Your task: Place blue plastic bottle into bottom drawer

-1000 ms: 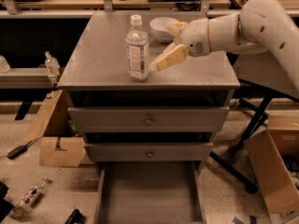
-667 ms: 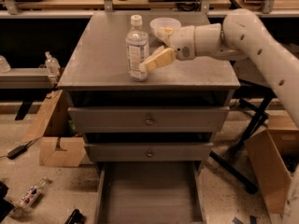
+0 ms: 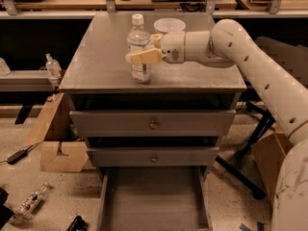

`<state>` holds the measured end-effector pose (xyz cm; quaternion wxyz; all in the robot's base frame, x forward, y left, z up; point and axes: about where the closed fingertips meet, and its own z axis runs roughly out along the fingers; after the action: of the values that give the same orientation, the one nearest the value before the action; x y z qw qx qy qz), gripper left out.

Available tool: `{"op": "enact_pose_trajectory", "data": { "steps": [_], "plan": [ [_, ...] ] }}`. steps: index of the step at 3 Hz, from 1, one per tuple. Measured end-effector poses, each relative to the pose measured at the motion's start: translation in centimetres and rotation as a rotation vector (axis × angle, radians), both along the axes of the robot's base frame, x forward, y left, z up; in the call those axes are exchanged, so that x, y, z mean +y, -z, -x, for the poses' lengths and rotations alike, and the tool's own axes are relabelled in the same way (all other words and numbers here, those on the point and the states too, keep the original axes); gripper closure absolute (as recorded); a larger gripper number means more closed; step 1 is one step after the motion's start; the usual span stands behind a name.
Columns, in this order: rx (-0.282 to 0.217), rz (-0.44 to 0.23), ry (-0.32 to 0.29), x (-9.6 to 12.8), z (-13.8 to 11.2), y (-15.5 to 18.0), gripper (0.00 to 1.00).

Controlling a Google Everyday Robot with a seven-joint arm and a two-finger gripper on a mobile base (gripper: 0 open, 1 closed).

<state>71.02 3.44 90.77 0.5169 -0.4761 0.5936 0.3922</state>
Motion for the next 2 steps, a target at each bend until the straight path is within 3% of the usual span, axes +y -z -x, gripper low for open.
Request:
{"op": "enact_pose_trajectory", "data": {
  "steps": [1,2],
  "plan": [
    [0.015,-0.027,0.002,1.4,0.0,-0.4,0.61],
    [0.018,-0.025,0.03,1.2,1.8,-1.2,0.84]
  ]
}}
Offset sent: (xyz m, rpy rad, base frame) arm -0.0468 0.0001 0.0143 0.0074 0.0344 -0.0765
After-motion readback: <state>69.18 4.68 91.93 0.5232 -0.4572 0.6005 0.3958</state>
